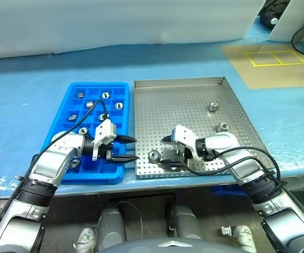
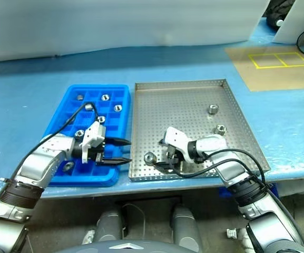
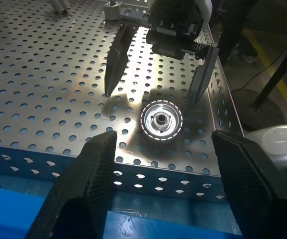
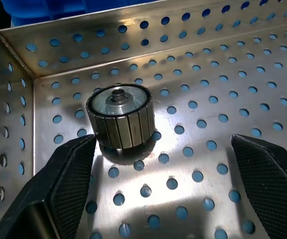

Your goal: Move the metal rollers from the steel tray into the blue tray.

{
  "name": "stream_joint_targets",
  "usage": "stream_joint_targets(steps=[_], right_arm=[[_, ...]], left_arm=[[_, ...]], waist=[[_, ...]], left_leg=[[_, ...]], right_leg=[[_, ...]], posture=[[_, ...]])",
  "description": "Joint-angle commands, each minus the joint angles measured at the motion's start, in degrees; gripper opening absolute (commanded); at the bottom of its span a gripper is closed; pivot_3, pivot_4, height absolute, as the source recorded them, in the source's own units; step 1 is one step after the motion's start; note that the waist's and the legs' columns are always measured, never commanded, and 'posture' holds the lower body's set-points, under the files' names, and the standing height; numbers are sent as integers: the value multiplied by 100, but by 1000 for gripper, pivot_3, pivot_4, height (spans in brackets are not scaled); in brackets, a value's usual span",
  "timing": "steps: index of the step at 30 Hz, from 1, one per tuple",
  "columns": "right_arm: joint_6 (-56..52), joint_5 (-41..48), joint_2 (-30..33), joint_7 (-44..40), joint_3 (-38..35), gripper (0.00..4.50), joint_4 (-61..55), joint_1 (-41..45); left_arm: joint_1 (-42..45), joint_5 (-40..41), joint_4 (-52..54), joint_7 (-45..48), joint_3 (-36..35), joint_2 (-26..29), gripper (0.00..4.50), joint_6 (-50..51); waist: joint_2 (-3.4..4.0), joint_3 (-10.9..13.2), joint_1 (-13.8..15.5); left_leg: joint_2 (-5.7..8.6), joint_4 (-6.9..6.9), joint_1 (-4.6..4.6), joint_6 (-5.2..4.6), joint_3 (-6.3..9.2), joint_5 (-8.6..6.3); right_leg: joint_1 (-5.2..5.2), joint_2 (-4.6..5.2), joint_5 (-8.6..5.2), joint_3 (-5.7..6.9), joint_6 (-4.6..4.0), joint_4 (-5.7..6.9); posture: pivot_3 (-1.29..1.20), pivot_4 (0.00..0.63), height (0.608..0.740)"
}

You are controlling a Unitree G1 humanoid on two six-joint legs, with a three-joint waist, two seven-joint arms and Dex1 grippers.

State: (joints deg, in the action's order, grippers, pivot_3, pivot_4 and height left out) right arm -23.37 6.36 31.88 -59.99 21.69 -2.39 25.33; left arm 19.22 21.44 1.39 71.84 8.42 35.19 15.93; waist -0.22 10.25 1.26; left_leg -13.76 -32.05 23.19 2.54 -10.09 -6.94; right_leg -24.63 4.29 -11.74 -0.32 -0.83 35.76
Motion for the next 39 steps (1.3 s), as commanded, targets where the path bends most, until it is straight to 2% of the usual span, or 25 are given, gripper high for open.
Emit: stream_joint_targets(steps=[1, 9, 13, 17, 18, 21, 30, 35, 39], right_arm=[[225, -88, -105, -71, 83, 4500, 116, 152], [352, -130, -246, -50, 26, 4500, 302, 209], [426, -107, -311, 18, -31, 3553, 327, 173], [457, -218, -319, 156, -27, 2191, 396, 180], [479, -216, -314, 137, -17, 2191, 406, 176], [501, -195, -294, 102, -9, 1815, 345, 138], [531, -307, -454, 356, -132, 1811, 652, 368], [546, -138, -470, 187, -288, 1811, 697, 697], [528, 17, -590, 76, -375, 1811, 690, 981]], left_arm=[[-120, 39, 187, -86, -157, 136, 3220, 68], [-157, 44, 204, -151, -160, 164, 3220, 70], [-114, -30, 122, -133, -104, 174, 3257, 6], [-71, -50, 85, -117, -80, 156, 3257, -2], [-59, -56, 72, -112, -76, 150, 3257, -4], [-20, -69, 41, -103, -63, 127, 3257, -8], [-16, -3, 64, -126, -241, 261, 3257, 57], [170, 458, 254, -265, -835, 499, 3257, 466], [325, 490, 81, -492, -1164, 594, 3257, 568]], waist=[[0, 0, 5], [1, 0, 17], [1, 0, 15], [1, 0, 15], [1, -1, 15], [1, -1, 14], [1, -1, 6], [1, 0, 12], [1, 0, 40]], left_leg=[[0, 0, 0, 0, 0, 0], [0, 0, 0, 0, 1, 0], [0, 0, -1, 0, 1, 0], [0, 0, -1, 0, 1, 0], [0, 0, -1, 0, 1, 0], [0, 0, -2, 1, 1, 0], [0, 0, -2, 0, 1, 0], [0, 0, 3, 1, 2, 0], [0, 2, 3, 1, 2, 0]], right_leg=[[0, 0, 0, 0, 0, 0], [1, 0, 0, 1, 0, -1], [1, 0, 0, 0, 0, 0], [2, 0, 0, 0, 0, -1], [1, 0, 0, 0, 0, -1], [2, 0, 0, 0, 0, 0], [2, 0, 0, 0, 0, 0], [-2, -1, 0, 2, 0, 0], [-2, -1, 0, 2, -1, -1]], posture=[[-141, 150, 740], [-142, 150, 740], [-151, 150, 740], [-157, 150, 740], [-158, 150, 740], [-159, 150, 740], [-147, 150, 740], [-123, 150, 740], [-89, 150, 740]])
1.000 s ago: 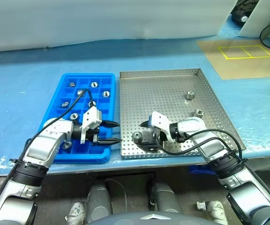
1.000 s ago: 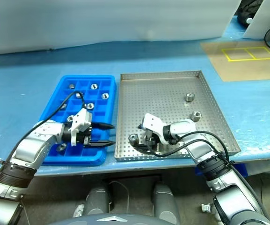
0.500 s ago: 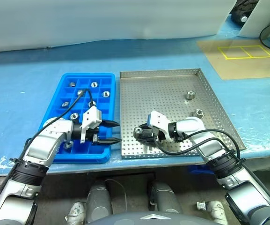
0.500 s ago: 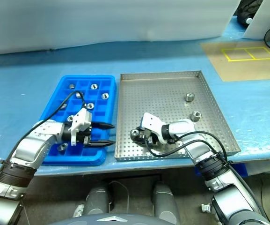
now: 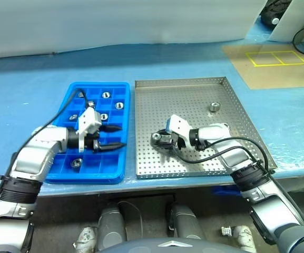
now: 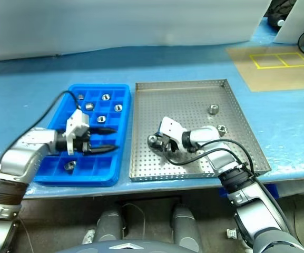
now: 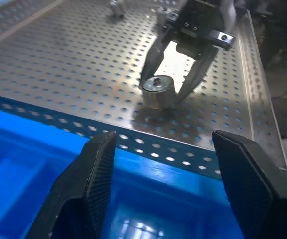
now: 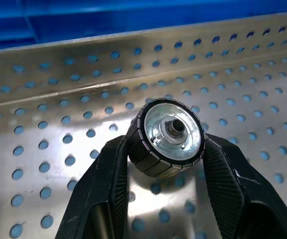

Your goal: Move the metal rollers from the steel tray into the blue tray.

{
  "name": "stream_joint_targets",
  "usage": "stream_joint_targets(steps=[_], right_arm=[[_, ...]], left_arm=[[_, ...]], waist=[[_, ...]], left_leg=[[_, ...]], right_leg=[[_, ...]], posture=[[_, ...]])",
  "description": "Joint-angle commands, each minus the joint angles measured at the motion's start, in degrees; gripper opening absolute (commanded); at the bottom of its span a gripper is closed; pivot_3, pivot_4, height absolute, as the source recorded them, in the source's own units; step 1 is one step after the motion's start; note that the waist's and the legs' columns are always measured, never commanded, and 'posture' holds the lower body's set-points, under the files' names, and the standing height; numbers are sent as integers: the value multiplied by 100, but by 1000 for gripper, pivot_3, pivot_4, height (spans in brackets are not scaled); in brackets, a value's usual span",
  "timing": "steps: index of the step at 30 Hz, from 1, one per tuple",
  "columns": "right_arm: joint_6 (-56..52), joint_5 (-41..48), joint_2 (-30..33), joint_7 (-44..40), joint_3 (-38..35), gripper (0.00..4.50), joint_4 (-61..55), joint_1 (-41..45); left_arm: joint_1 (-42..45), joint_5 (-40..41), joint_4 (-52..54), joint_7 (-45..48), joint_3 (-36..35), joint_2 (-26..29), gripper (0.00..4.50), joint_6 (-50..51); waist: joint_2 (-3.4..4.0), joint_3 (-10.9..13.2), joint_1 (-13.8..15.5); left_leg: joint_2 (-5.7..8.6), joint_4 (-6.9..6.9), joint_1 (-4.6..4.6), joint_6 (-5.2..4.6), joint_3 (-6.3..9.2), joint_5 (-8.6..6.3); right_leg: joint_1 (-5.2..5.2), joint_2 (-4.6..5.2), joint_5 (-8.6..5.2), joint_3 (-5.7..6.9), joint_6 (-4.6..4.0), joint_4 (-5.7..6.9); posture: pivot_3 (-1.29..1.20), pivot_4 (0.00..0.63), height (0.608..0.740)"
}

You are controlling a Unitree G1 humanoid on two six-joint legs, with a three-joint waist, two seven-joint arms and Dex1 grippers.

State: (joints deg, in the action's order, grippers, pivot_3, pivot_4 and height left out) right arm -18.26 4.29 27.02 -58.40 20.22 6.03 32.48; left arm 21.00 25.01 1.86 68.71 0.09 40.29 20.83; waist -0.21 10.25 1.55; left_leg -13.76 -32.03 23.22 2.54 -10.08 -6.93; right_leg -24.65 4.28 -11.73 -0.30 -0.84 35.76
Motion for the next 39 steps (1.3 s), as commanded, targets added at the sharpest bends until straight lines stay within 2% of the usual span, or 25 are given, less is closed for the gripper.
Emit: stream_joint_targets(steps=[1, 6, 12, 18, 22, 26, 30, 39], right_arm=[[39, 228, -148, -97, -222, 1811, -122, 344], [298, 209, -418, -223, -204, 1811, 245, 794], [977, 83, -1116, -254, -91, 1811, 1368, 1500], [1515, -10, -1967, -235, -4, 1811, 2244, 1947], [2022, -193, -2458, -96, -11, 1811, 3258, 2293], [2168, -180, -2708, -142, -137, 1811, 3798, 2517], [2083, -194, -2856, -522, 74, 1811, 3550, 2295], [1944, -404, -2983, -624, 130, 1811, 3699, 2282]], left_arm=[[156, 102, -11, -213, -372, 112, 3257, 61], [-18, 131, 180, -366, -672, 368, 3257, 161], [-572, 176, 552, -815, -1500, 650, 3257, 150], [-1464, 358, 1031, -1183, -2505, 813, 3257, 375], [-2118, 508, 1473, -1320, -3013, 809, 3257, 558], [-2389, 652, 1890, -1536, -3032, 672, 3257, 701], [-2454, 983, 2245, -1716, -2857, 468, 3257, 959], [-2335, 868, 1992, -1685, -2545, 536, 3257, 875]], waist=[[0, 0, 21], [0, 0, 95], [-1, 1, 170], [-3, 1, 318], [-5, 2, 423], [-4, 3, 606], [-4, 3, 707], [-6, 2, 705]], left_leg=[[0, 1, 0, 0, 0, 0], [-1, 7, 2, 1, 0, 0], [-1, 13, 8, 2, 2, 1], [-6, 25, 37, 5, 7, 2], [-6, 29, 43, 5, 9, 2], [-6, 39, 43, 6, 17, 2], [-5, 40, 42, 7, 21, 2], [-6, 54, 44, 18, 25, 9]], right_leg=[[0, 0, 0, 1, 0, 0], [-5, 0, 0, 2, -1, -1], [-13, 1, -1, 8, -2, -1], [-44, 0, -6, 20, -11, -2], [-48, 1, -9, 23, -14, -5], [-46, 4, -10, 33, -14, -3], [-44, 5, -10, 34, -14, 1], [-54, -1, -10, 32, -14, -1]], posture=[[-71, 150, 740], [8, 150, 740], [131, 150, 740], [217, 150, 740], [257, 150, 740], [280, 150, 740], [272, 150, 740], [243, 150, 740]])
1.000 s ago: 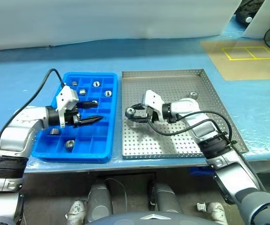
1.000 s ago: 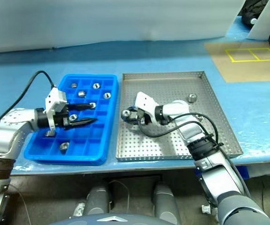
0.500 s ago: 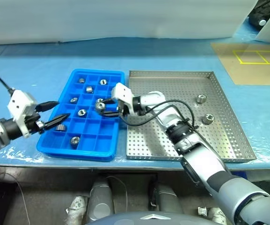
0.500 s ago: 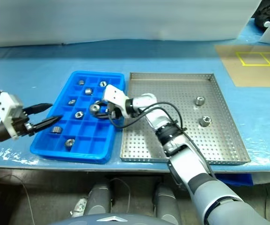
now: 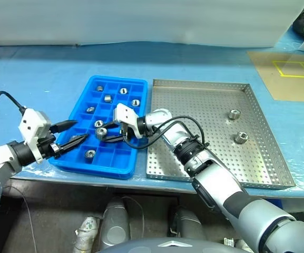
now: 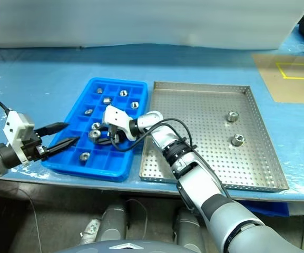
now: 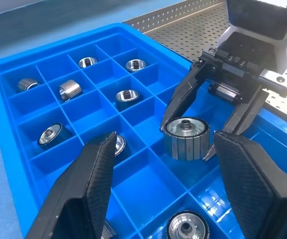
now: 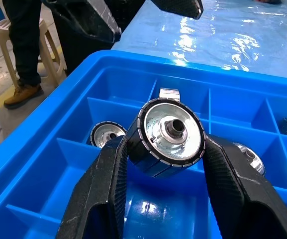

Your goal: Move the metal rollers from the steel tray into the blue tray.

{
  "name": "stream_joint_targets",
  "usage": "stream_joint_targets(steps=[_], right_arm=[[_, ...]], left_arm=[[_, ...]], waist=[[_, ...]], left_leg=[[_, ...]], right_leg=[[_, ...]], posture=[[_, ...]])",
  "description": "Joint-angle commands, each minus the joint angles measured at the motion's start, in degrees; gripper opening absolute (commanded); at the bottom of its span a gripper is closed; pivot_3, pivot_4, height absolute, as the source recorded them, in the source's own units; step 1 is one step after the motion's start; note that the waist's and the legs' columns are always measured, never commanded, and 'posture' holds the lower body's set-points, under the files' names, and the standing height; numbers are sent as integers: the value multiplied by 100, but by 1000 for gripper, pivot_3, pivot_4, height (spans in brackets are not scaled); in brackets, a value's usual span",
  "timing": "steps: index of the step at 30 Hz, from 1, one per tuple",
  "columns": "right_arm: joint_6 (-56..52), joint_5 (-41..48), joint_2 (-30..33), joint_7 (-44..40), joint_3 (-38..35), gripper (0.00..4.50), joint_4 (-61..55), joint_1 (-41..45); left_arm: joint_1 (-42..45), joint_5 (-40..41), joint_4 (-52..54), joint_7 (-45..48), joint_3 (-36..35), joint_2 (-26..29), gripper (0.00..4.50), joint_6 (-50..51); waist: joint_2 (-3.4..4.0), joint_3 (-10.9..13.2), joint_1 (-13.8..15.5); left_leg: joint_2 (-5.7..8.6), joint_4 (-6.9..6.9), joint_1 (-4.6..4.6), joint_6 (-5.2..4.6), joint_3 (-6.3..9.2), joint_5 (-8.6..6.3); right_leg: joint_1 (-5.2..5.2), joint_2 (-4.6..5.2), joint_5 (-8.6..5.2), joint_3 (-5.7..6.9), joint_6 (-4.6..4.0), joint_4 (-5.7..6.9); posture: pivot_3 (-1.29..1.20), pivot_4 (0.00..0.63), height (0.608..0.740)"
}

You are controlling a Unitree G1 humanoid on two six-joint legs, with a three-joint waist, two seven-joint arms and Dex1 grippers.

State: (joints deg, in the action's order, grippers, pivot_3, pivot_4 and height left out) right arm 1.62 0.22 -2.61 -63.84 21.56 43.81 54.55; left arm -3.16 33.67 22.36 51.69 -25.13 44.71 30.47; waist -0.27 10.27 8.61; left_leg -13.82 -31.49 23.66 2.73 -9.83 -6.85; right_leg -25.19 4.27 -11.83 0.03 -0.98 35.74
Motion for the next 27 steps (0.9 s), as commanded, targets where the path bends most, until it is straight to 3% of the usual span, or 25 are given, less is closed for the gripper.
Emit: stream_joint_targets(steps=[1, 3, 9, 18, 27], right_arm=[[-48, -21, -12, -93, 2, 1811, -66, 68], [28, -43, 8, -108, -8, 1811, -49, 18], [-108, -61, 59, 157, -146, 3828, -153, -70], [-412, 268, 565, 515, -648, 3828, -1164, -258], [-1283, 286, 1607, 1857, -1657, 3828, -2437, -661]], left_arm=[[96, -3, -81, 21, -10, 101, 3257, -94], [115, -9, -98, 36, 28, 113, 3257, -105], [228, -40, -176, 117, 190, 157, 3257, -149], [891, -52, -458, 393, 902, 123, 3257, -193], [2778, -684, -2076, 924, 2350, -717, 3257, -958]], waist=[[0, 0, -1], [0, 0, -3], [0, 0, -9], [-1, -1, -19], [-8, -6, -277]], left_leg=[[0, 1, 0, 0, 0, 0], [0, 4, 0, 1, 0, 1], [1, 5, -2, 3, 0, 2], [3, 5, -3, 10, -1, 6], [8, -9, -14, 41, -4, 27]], right_leg=[[0, 0, 0, 0, 0, -1], [-1, 0, 0, 0, 0, -1], [0, 0, 0, 0, 0, -1], [2, 0, 0, -1, 0, 2], [16, -4, 4, -12, 2, 8]], posture=[[243, 150, 740], [238, 150, 740], [209, 150, 740], [74, 150, 740], [-169, 150, 740]])
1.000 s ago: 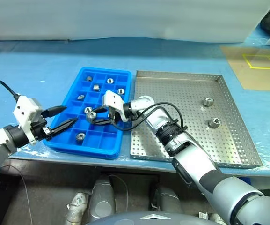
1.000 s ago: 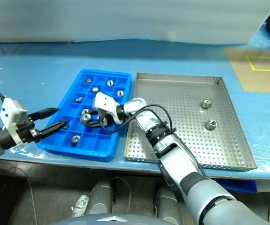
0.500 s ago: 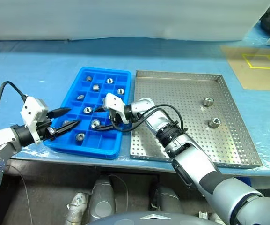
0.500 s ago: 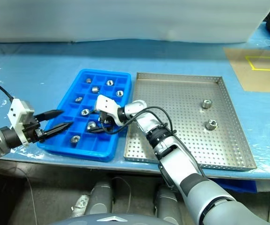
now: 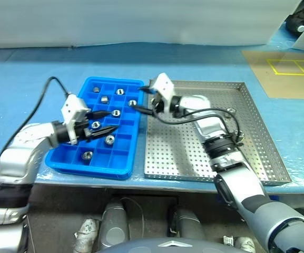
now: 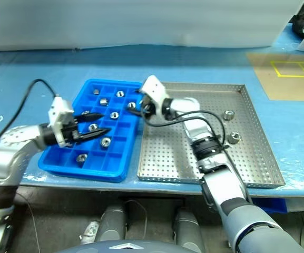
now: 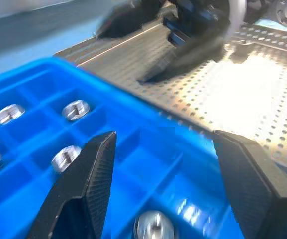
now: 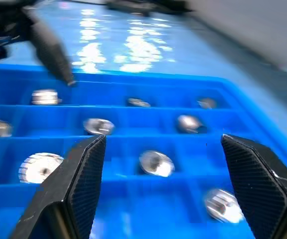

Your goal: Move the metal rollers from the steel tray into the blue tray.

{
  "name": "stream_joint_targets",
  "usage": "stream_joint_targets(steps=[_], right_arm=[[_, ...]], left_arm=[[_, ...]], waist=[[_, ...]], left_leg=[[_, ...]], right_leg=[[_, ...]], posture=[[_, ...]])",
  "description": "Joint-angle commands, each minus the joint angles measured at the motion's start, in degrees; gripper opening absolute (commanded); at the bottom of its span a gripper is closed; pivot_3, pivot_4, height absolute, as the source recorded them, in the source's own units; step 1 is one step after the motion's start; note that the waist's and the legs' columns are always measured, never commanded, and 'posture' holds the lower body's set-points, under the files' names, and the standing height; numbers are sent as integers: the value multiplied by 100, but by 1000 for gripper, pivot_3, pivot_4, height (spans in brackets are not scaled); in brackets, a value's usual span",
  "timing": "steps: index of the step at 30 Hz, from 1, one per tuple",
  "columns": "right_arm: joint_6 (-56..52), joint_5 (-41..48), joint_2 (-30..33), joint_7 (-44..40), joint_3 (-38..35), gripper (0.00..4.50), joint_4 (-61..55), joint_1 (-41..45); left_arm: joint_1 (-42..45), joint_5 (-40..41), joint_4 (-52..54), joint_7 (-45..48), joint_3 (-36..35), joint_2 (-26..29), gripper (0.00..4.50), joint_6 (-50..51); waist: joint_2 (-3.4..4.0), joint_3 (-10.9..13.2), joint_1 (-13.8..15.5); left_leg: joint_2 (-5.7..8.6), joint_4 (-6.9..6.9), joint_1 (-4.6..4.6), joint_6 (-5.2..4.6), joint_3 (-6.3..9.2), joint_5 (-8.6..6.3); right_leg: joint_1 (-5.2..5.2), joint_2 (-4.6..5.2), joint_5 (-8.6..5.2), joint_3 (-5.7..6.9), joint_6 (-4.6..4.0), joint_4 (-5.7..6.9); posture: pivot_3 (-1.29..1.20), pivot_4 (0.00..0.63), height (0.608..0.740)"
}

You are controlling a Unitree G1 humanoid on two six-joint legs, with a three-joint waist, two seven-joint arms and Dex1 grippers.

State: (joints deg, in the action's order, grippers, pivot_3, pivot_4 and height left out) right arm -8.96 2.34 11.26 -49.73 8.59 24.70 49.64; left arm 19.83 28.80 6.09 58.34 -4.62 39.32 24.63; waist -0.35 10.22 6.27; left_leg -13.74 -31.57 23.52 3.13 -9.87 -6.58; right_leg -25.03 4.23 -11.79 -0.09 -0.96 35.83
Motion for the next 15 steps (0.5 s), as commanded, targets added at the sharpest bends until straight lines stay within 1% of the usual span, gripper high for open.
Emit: stream_joint_targets(steps=[1, 7, 11, 15], right_arm=[[-317, 63, 319, 581, -440, 3828, -651, -254], [-956, -11, 999, 1312, -917, 3828, -1652, -964], [-1438, -127, 1339, 1974, -1325, 3828, -2248, -1466], [-1862, -48, 1585, 2208, -1616, 3828, -2826, -1957]], left_arm=[[668, -256, -660, 337, 401, -285, 3257, -469], [1655, -641, -2055, 958, 993, -1029, 3257, -1175], [2013, -804, -2686, 1242, 1198, -1519, 3257, -1529], [2185, -1013, -3149, 1434, 1341, -1833, 3257, -1860]], waist=[[-1, 0, -106], [-1, -1, -420], [-2, -1, -594], [-2, -1, -738]], left_leg=[[1, 0, -1, 0, 0, 0], [3, -2, 1, -6, -7, -2], [5, -10, 0, -16, -14, -7], [3, -25, -10, -37, -18, -20]], right_leg=[[4, 0, 0, 0, 0, -2], [0, -5, 1, -12, 1, -11], [2, -6, 2, -23, 2, -16], [10, -7, 2, -31, 2, -13]], posture=[[-211, 150, 740], [-386, 150, 740], [-467, 150, 740], [-515, 150, 740]])
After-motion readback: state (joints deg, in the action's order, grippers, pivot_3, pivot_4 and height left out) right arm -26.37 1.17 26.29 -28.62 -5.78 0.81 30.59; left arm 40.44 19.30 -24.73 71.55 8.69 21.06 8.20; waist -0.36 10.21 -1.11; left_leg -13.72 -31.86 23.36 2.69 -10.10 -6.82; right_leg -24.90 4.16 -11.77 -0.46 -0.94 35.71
